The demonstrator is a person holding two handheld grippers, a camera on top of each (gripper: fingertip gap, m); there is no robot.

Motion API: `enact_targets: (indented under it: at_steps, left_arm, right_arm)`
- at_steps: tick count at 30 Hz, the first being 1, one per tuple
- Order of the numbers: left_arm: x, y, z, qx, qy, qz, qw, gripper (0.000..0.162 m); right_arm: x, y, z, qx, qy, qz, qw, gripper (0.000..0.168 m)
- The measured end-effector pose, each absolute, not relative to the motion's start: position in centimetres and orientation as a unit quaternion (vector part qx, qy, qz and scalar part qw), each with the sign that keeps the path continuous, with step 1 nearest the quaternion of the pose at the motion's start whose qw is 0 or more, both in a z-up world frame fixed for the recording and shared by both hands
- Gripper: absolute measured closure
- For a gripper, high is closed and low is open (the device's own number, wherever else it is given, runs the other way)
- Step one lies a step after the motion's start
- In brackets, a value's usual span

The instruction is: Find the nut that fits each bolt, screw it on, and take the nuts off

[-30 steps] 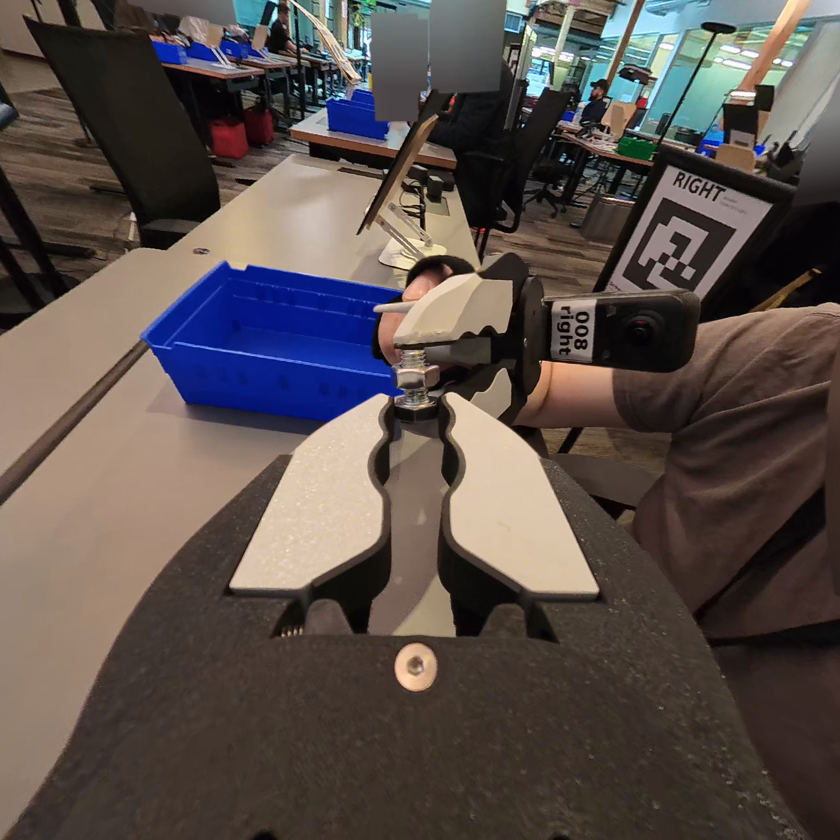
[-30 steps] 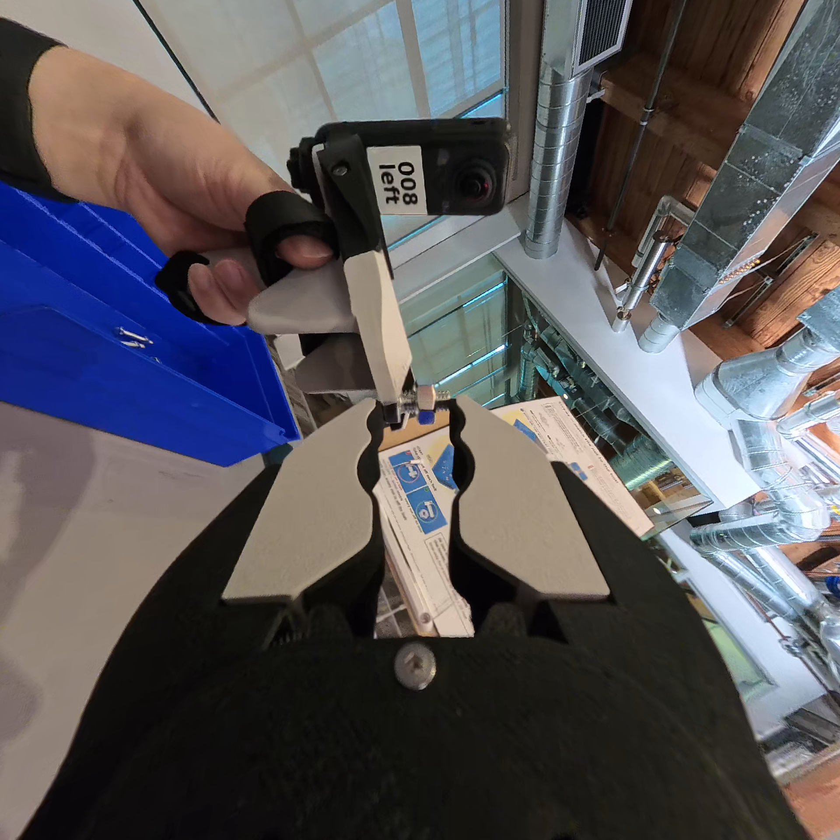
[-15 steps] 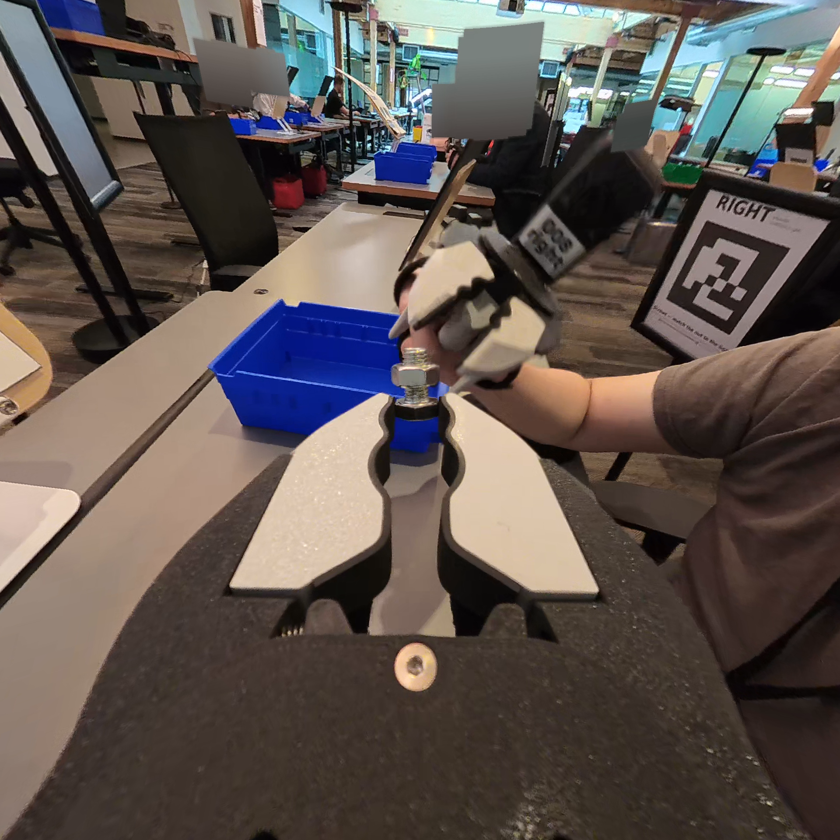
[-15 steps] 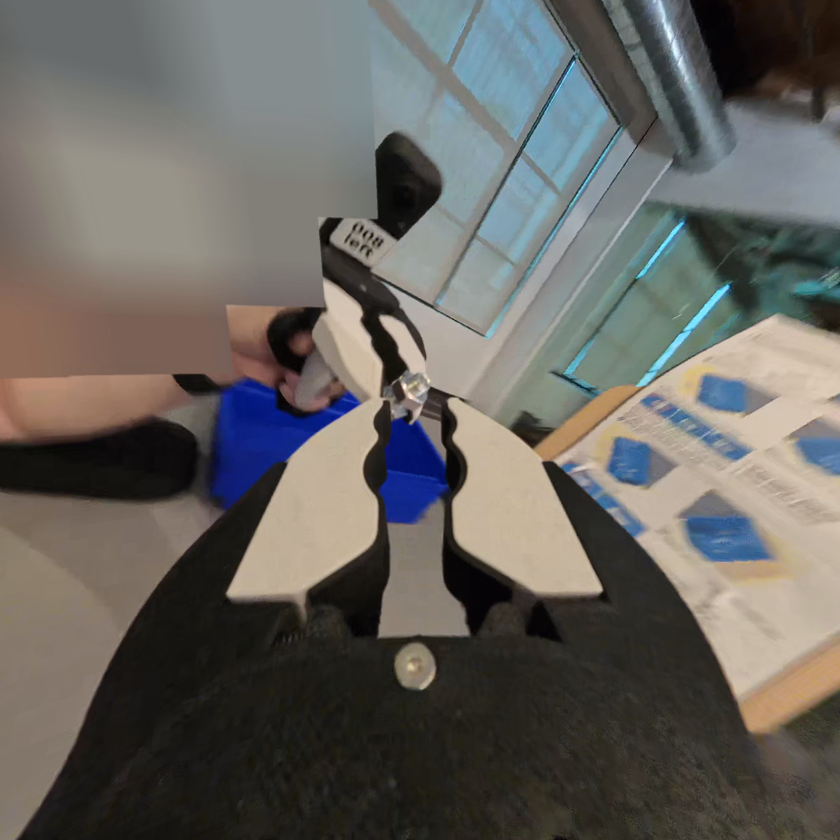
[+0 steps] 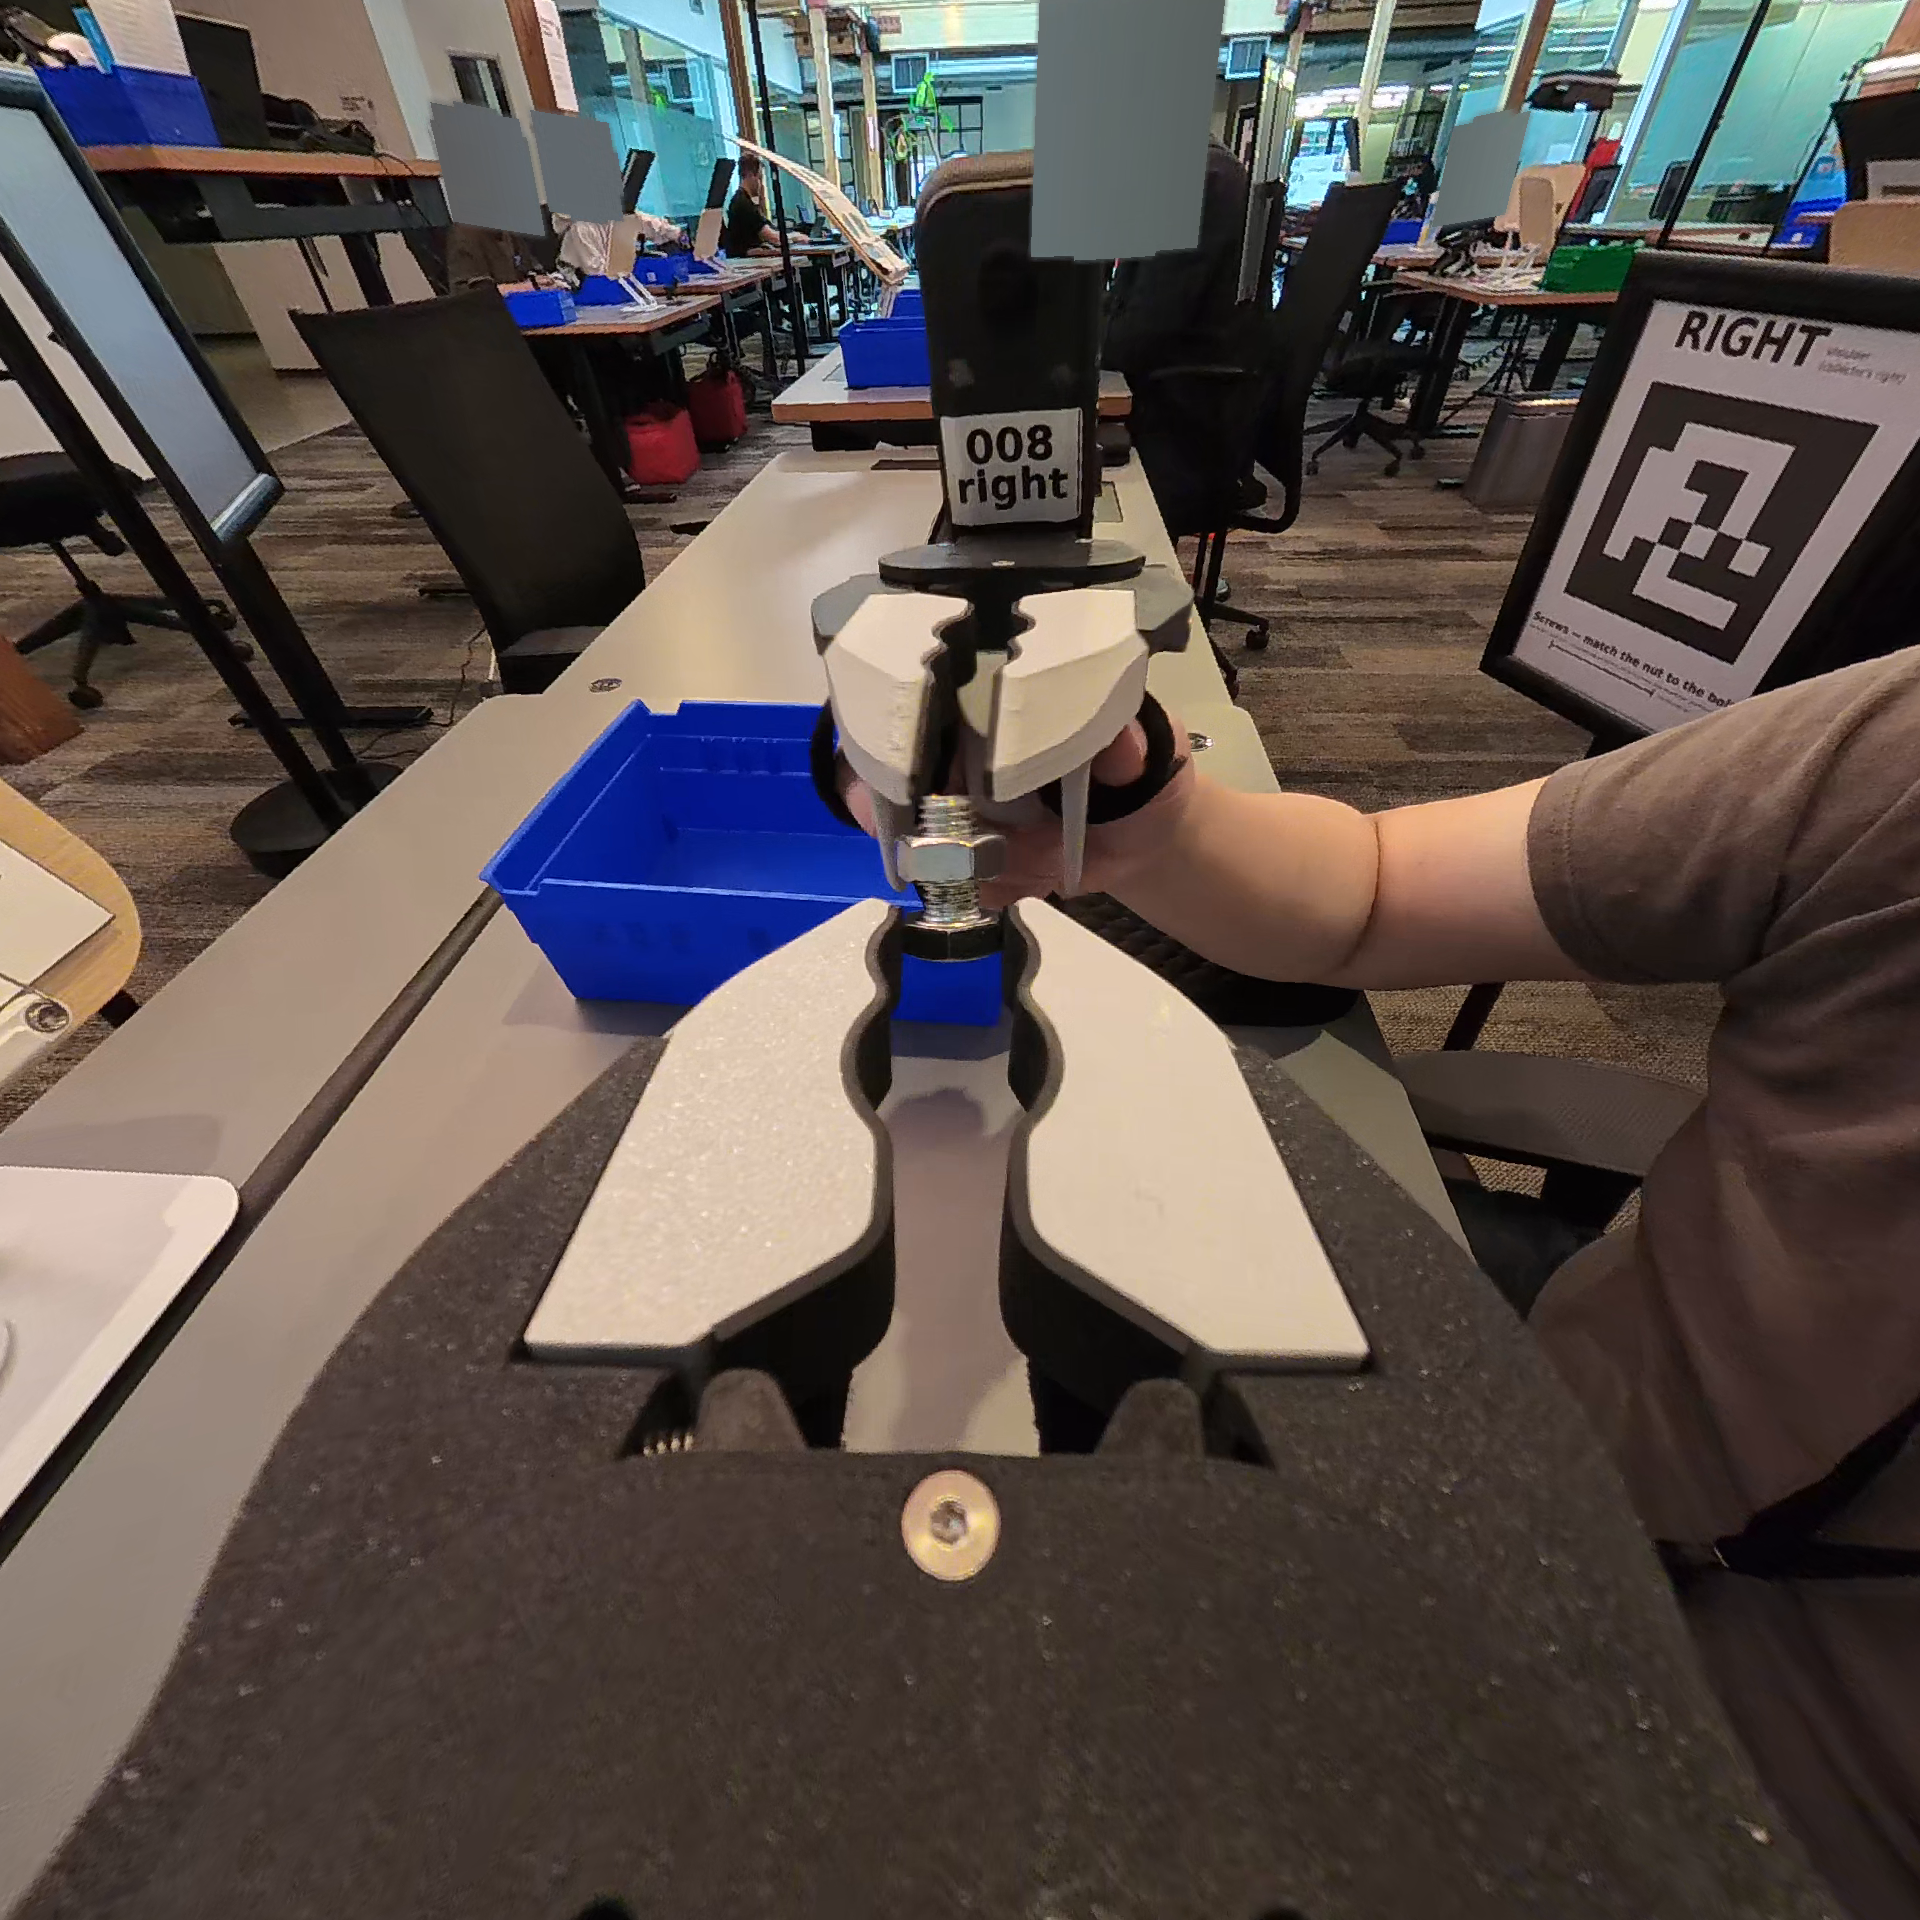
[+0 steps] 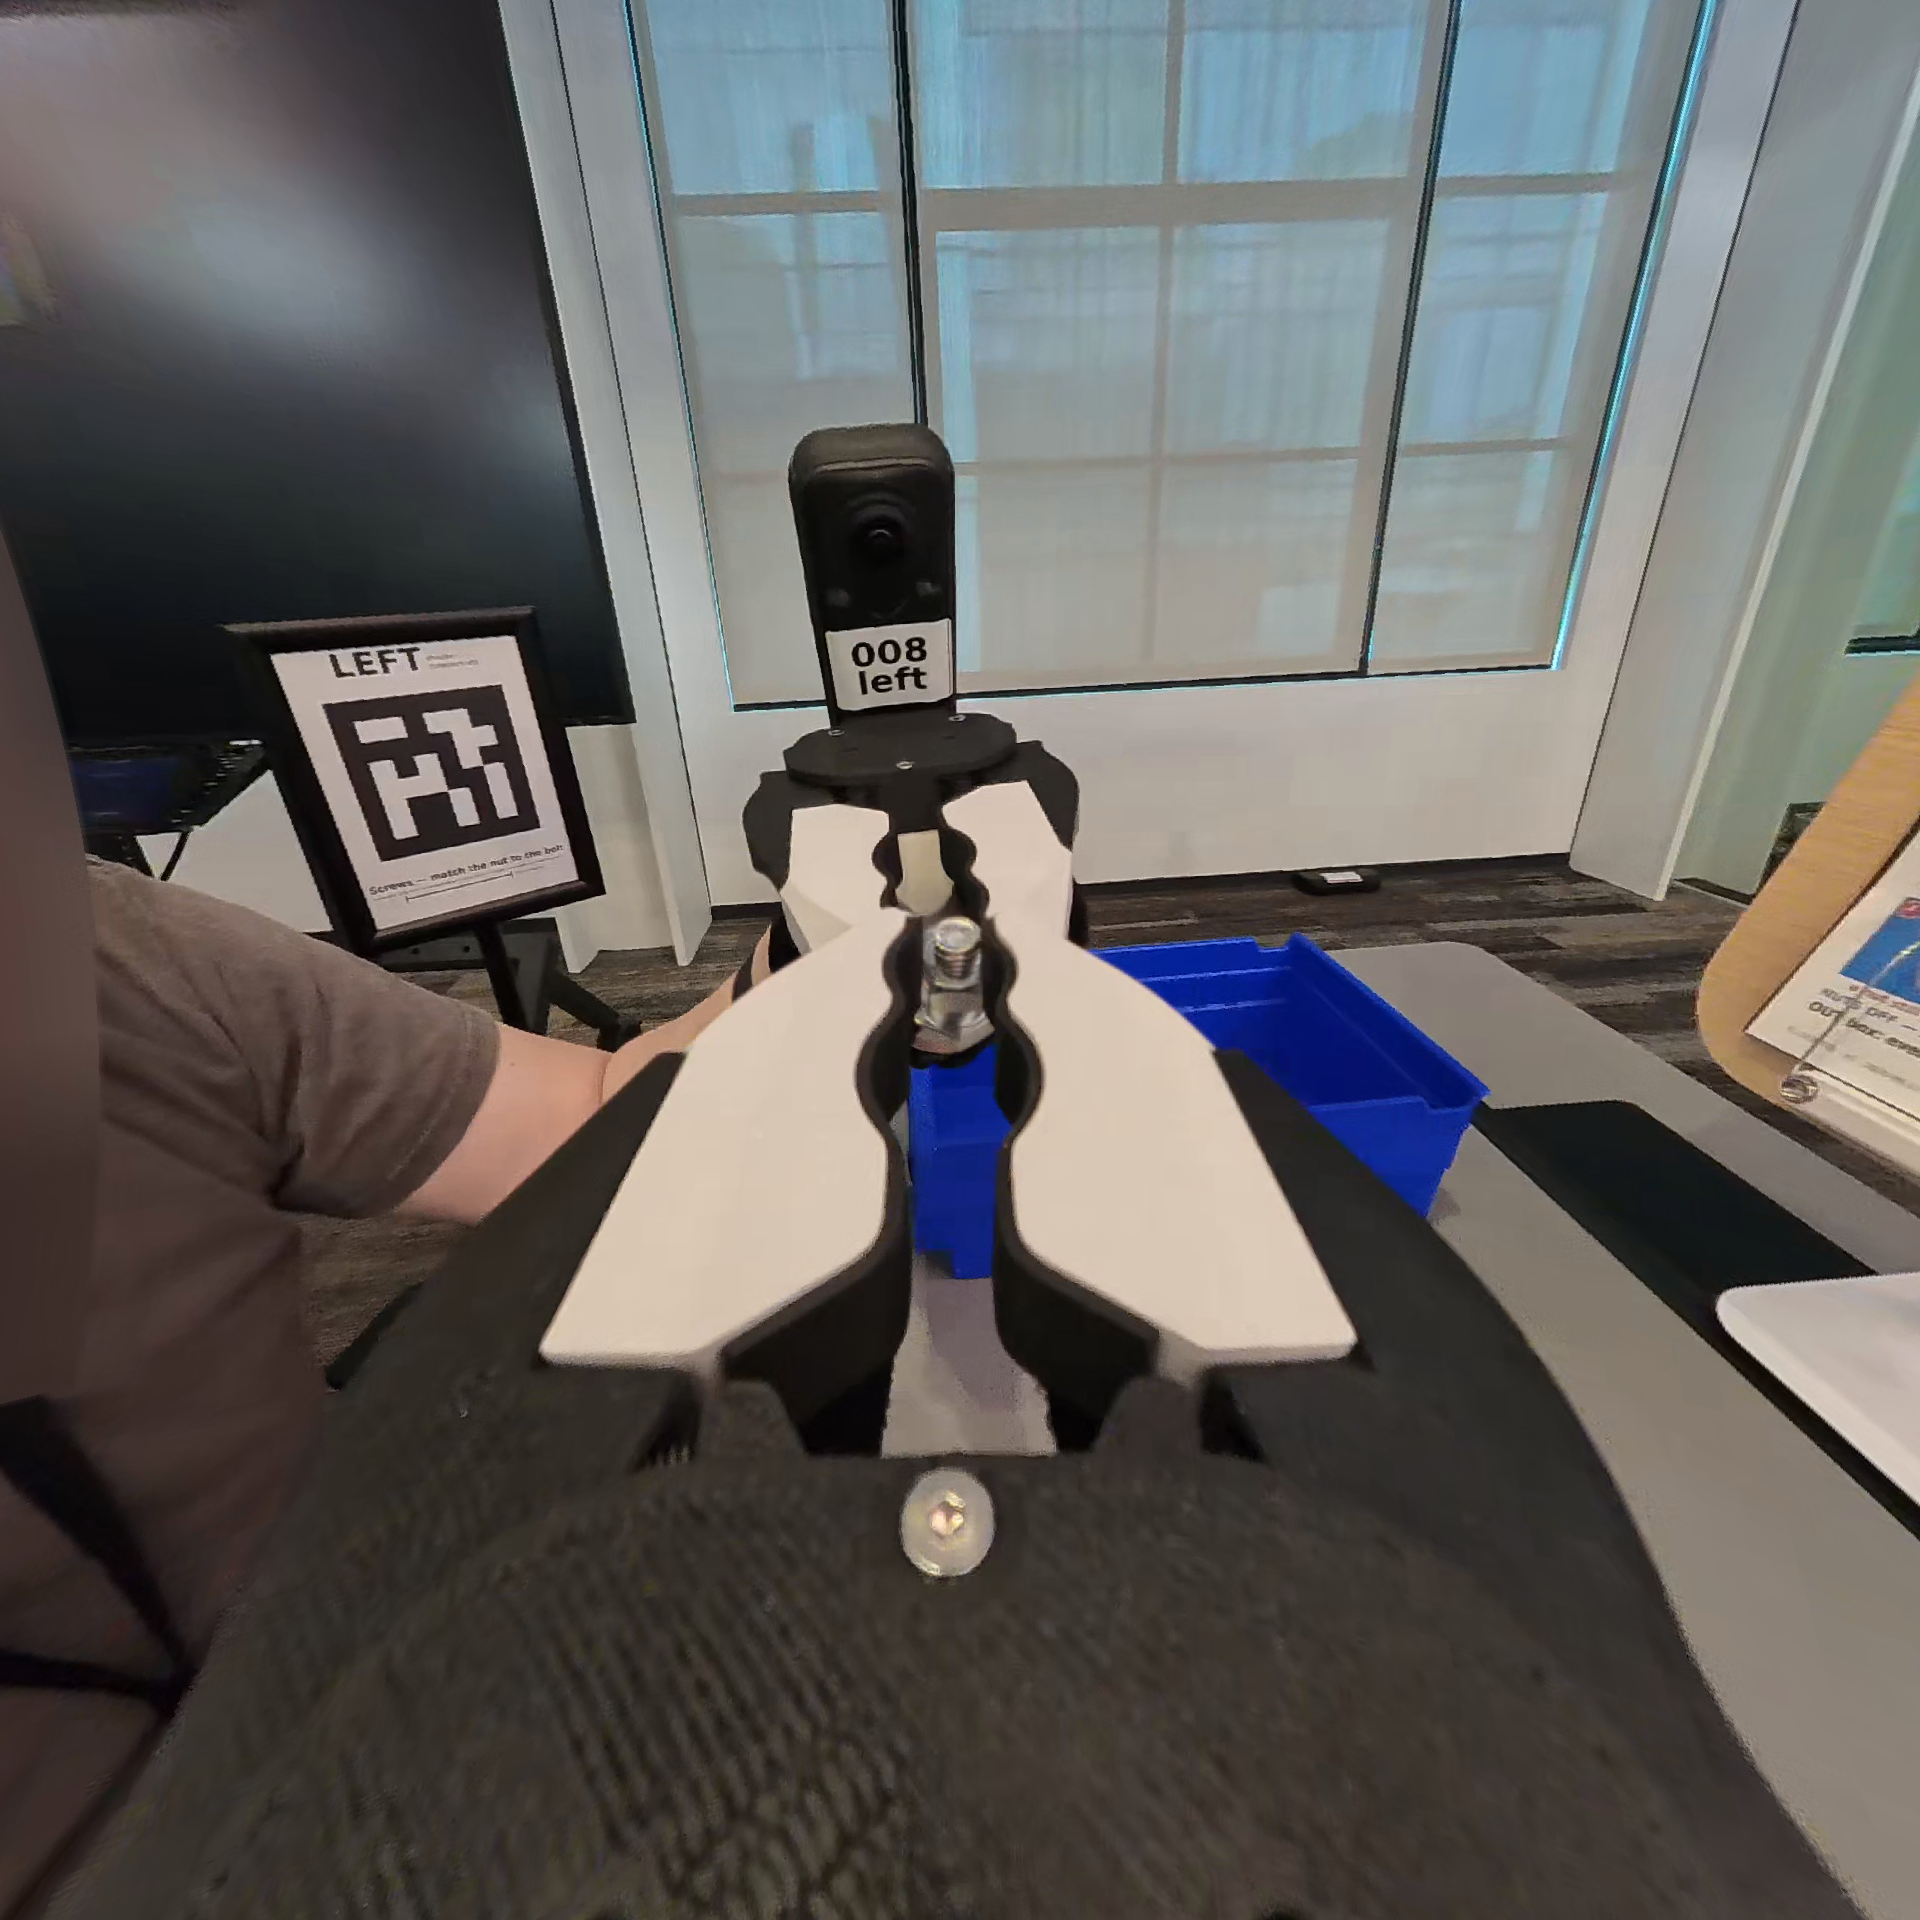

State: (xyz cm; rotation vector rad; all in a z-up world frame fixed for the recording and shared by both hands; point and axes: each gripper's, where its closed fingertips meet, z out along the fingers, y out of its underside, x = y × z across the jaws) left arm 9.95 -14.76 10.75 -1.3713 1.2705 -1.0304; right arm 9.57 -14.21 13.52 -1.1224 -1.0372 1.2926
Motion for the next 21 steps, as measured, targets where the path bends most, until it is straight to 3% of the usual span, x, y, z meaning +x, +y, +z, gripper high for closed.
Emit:
enact_targets:
  at_steps: [21]
  left_arm:
    - [10.27,-15.69,10.16,-0.551,0.547,-0.418,0.471,0.144]
  right_arm:
    - [9.02,-15.14,12.83,-0.475,-0.469,0.534,0.519,0.159]
